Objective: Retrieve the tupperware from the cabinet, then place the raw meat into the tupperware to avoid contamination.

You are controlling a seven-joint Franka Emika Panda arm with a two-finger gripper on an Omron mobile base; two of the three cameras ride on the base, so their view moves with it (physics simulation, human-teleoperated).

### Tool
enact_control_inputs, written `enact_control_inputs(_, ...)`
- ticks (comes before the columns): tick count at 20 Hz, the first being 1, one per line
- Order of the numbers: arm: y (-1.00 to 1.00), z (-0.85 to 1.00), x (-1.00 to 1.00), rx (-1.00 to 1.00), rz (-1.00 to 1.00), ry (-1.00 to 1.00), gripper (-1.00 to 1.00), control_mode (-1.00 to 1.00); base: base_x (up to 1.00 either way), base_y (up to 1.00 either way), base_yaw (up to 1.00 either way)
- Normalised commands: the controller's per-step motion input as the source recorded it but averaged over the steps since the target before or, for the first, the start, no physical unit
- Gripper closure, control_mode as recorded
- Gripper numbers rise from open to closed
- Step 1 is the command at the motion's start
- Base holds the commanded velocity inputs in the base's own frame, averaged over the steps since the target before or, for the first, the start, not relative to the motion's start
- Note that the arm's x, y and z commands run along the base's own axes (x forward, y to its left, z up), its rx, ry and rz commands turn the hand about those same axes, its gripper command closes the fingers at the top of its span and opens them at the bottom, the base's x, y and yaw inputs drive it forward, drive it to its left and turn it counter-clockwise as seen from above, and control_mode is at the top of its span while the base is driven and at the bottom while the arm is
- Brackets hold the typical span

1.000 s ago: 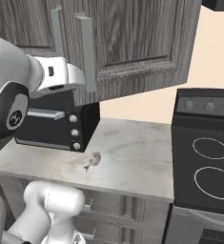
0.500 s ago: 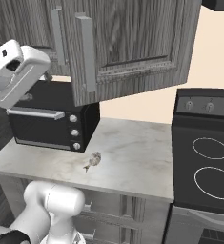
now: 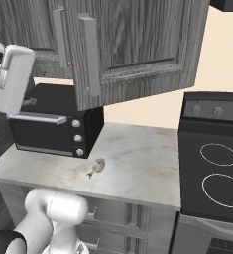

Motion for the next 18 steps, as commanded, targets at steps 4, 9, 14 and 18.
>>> enact_control_inputs(4,0.05,-0.15,0.51,-0.16,-0.03,0.18,-1.0,-1.0,0.0,0.0,0.0)
enact_control_inputs(9,0.0,-0.06,0.62,-0.13,-0.09,0.32,-1.0,-1.0,0.0,0.0,0.0)
enact_control_inputs(14,-0.26,0.0,0.28,-0.1,-0.17,0.44,-1.0,-1.0,0.0,0.0,0.0)
enact_control_inputs(18,-0.43,0.01,0.08,-0.07,-0.23,0.47,-1.0,-1.0,0.0,0.0,0.0)
